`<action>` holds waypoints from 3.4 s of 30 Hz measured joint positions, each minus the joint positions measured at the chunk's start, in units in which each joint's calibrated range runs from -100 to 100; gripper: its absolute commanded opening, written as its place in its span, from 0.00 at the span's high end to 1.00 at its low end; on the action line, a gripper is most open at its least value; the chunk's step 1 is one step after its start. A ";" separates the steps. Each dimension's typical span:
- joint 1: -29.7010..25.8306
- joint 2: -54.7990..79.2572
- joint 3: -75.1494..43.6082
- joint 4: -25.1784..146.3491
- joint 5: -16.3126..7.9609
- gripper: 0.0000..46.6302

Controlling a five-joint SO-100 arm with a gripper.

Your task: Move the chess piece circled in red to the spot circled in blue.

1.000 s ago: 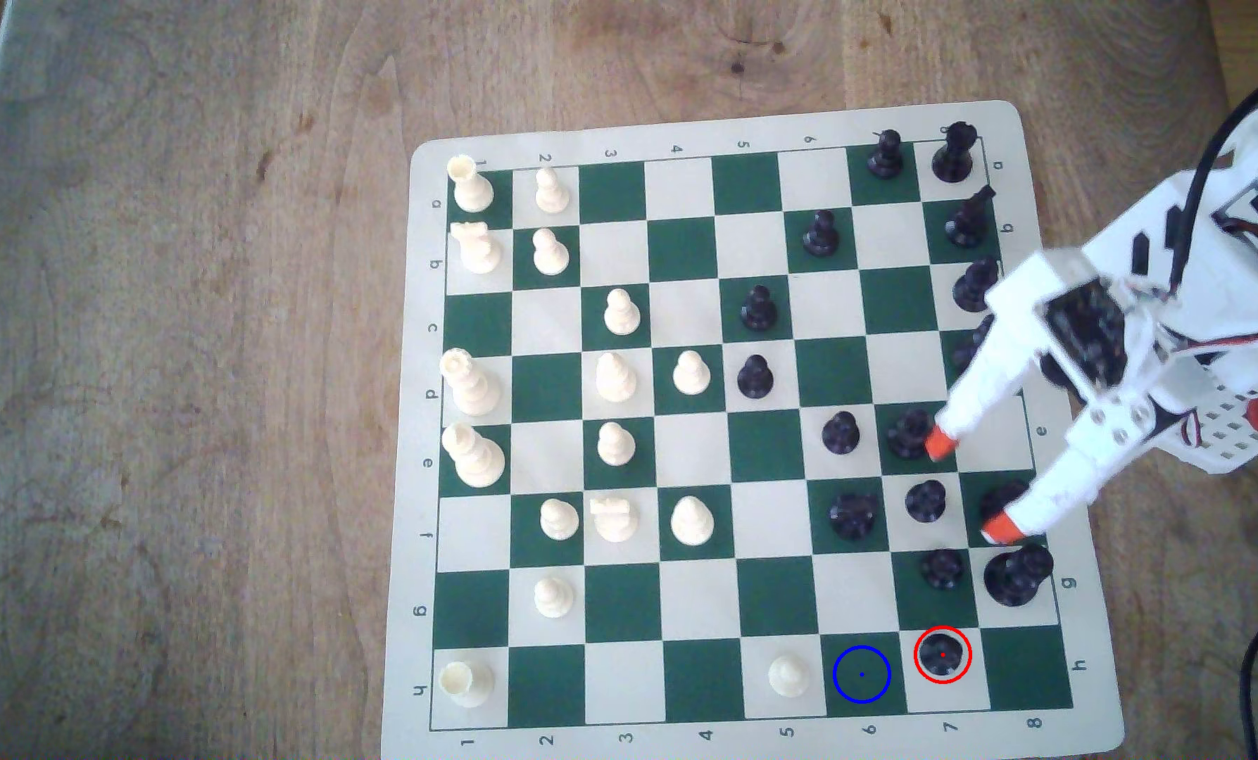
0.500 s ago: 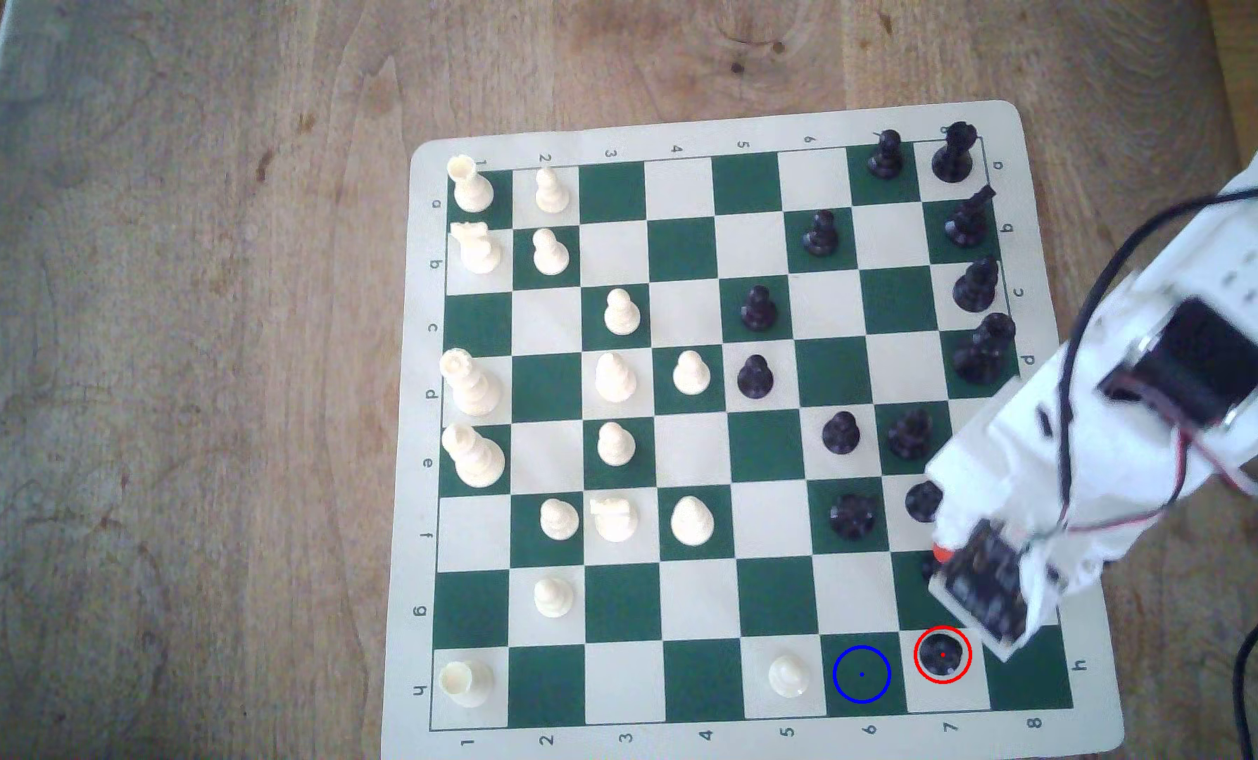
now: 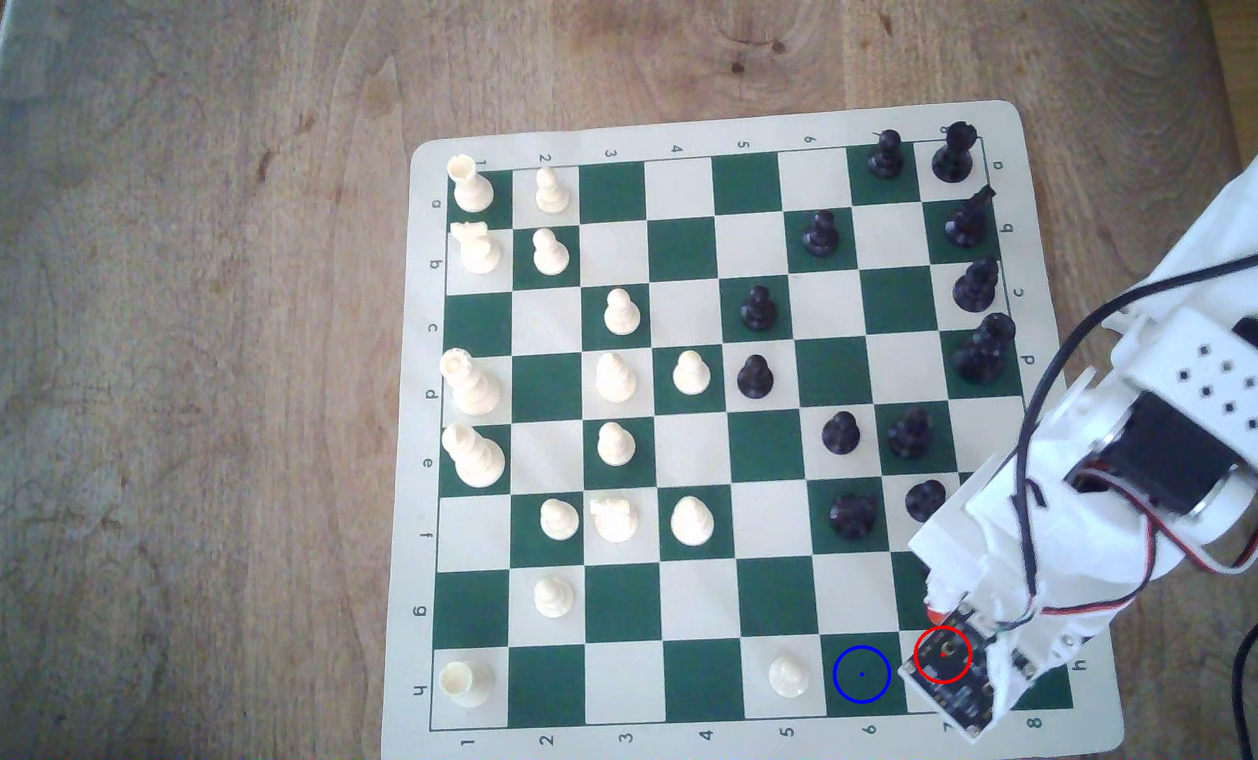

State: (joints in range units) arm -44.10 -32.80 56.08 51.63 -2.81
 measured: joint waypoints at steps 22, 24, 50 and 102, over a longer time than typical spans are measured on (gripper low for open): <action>-0.74 11.98 -6.24 -1.20 0.15 0.80; -0.96 12.15 -7.32 -1.20 0.15 0.85; -1.62 13.07 -8.59 -1.20 -0.88 0.74; 1.25 23.63 -30.09 9.96 -2.49 0.99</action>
State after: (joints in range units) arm -42.85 -9.17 25.98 61.59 -5.30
